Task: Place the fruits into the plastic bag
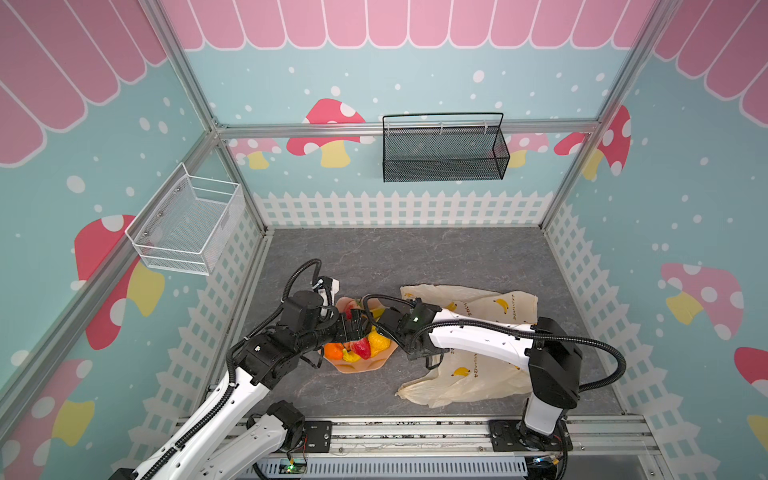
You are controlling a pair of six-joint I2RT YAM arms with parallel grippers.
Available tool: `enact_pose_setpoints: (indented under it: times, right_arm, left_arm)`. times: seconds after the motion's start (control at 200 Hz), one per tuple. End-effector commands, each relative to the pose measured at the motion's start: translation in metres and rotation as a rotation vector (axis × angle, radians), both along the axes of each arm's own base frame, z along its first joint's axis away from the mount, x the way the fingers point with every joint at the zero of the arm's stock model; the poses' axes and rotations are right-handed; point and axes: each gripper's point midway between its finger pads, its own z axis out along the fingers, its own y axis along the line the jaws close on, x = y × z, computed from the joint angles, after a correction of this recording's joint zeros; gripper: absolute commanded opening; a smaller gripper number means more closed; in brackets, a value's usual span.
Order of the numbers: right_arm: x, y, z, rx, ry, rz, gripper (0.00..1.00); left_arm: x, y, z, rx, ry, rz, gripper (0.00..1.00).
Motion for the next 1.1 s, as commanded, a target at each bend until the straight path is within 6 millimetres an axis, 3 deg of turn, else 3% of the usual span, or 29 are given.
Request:
enact_pose_setpoints:
  times: [0.0,0.26,0.91,1.095]
  right_arm:
    - [-0.009,-0.023,-0.003,-0.098,-0.019,-0.087,0.69]
    - [0.000,-0.024,-0.018,-0.129,-0.055,-0.119,0.70]
    - [0.005,-0.063,-0.040,-0.336,-0.119,-0.174,0.63]
    - [0.010,-0.074,-0.026,-0.380,-0.170,-0.208,0.56]
  left_arm:
    - [0.002,-0.001,0.022,-0.024,-0.065,-0.016,1.00]
    - [0.001,0.019,0.049,-0.039,-0.198,0.050,1.00]
    - [0.000,0.030,0.056,0.013,-0.217,0.063,1.00]
    - [0.002,0.032,0.056,0.027,-0.224,0.067,1.00]
